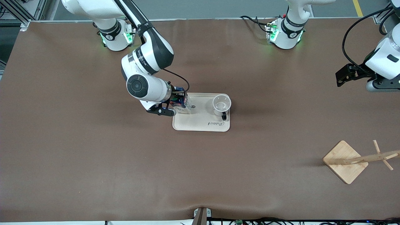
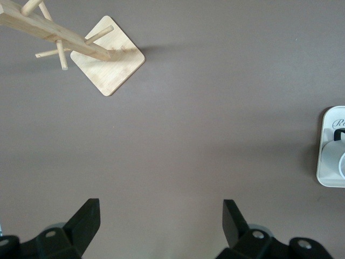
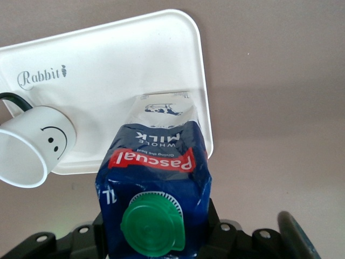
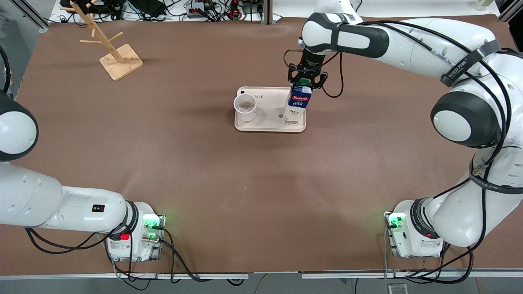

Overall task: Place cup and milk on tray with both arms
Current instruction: 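Lower the milk carton onto the tray beside the mug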

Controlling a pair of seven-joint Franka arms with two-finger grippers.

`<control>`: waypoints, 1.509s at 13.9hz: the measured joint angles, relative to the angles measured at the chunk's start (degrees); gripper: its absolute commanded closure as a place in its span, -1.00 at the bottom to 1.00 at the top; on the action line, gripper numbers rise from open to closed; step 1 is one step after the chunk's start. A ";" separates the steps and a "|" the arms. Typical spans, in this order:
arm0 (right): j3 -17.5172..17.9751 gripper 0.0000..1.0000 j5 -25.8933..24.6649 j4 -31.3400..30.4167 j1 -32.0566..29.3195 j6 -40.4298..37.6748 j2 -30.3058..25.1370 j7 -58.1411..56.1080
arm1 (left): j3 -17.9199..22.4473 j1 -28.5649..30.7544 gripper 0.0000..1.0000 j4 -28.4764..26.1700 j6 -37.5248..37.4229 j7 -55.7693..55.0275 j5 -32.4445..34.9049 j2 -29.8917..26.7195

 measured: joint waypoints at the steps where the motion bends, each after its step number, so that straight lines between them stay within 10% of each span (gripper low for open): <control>1: 0.01 0.94 -0.74 0.05 0.10 0.01 0.08 0.00 | 0.00 0.00 -1.00 0.00 0.00 -0.01 0.00 0.00; 11: -0.03 0.41 -1.95 0.35 0.42 0.14 0.08 0.91 | 0.00 0.02 -1.00 -0.02 0.00 -0.03 0.00 0.00; 14: -0.03 -0.68 -1.95 0.35 0.44 0.21 0.08 1.02 | 0.00 0.02 -1.00 -0.02 0.00 -0.07 0.00 0.00; 21: -0.04 -0.90 -1.96 0.35 0.45 0.82 0.44 1.11 | 0.09 0.05 -1.00 -0.04 0.00 -0.30 0.00 0.00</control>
